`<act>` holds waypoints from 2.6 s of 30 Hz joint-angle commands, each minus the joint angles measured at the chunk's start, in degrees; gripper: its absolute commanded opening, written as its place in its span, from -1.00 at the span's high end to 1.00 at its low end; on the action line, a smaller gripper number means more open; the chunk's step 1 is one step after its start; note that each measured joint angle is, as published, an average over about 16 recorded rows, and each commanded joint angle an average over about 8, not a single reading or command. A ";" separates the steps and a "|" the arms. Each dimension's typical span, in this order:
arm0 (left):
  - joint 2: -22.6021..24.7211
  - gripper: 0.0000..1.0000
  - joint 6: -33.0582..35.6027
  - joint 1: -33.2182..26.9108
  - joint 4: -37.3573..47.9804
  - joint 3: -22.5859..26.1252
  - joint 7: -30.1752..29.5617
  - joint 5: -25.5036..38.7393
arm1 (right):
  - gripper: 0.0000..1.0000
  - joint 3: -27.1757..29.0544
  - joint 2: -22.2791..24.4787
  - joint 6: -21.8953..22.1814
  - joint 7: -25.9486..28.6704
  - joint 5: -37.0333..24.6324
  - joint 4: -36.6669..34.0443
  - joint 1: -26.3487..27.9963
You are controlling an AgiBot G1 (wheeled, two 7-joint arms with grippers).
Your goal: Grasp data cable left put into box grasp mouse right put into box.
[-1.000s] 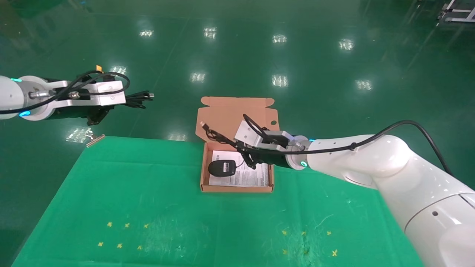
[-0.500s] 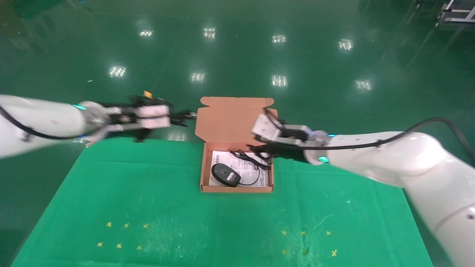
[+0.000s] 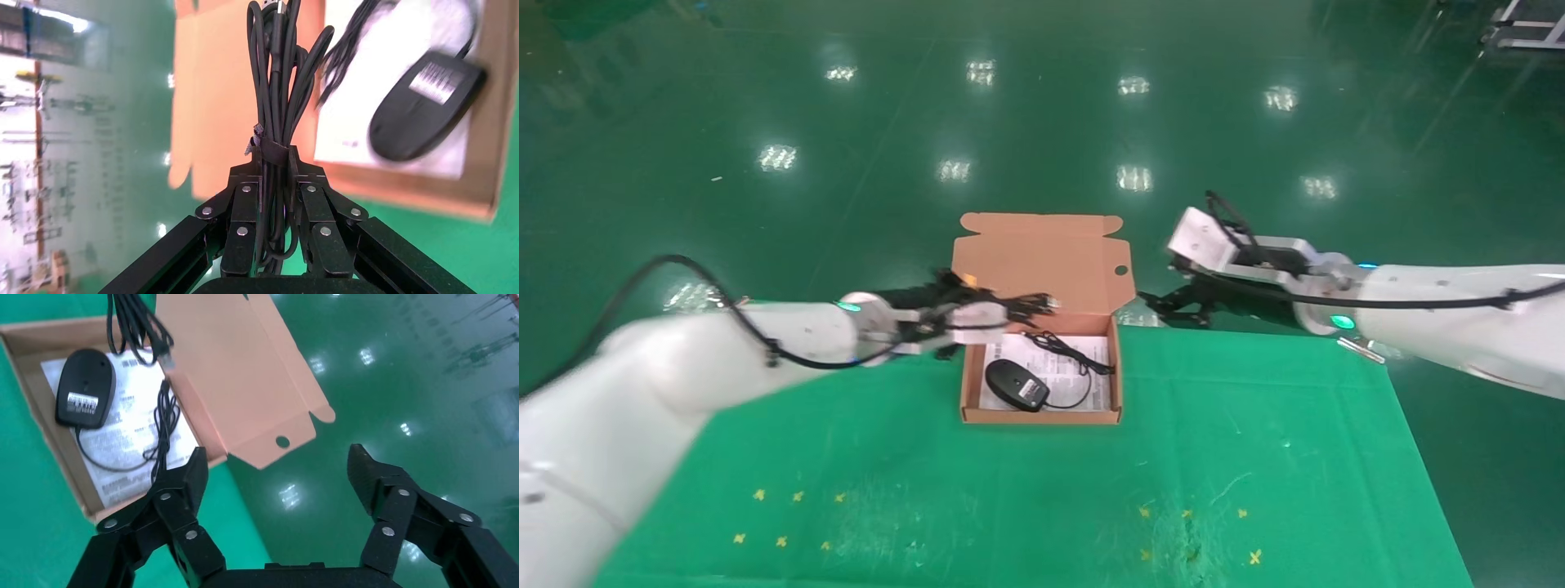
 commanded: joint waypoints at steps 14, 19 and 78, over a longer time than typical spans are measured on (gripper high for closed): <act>3.43 0.50 -0.39 0.34 6.61 3.91 16.22 -18.95 | -1.00 -3.11 4.47 -0.25 12.59 -8.15 9.95 -0.18; 3.57 -0.75 0.17 0.04 7.49 4.77 17.31 -21.71 | -1.00 -3.39 4.84 -0.17 13.60 -9.08 11.07 -0.26; -18.41 -1.00 20.64 6.25 -12.32 -11.70 -1.00 -44.75 | -1.00 12.63 13.78 -21.62 9.91 14.99 19.78 -9.90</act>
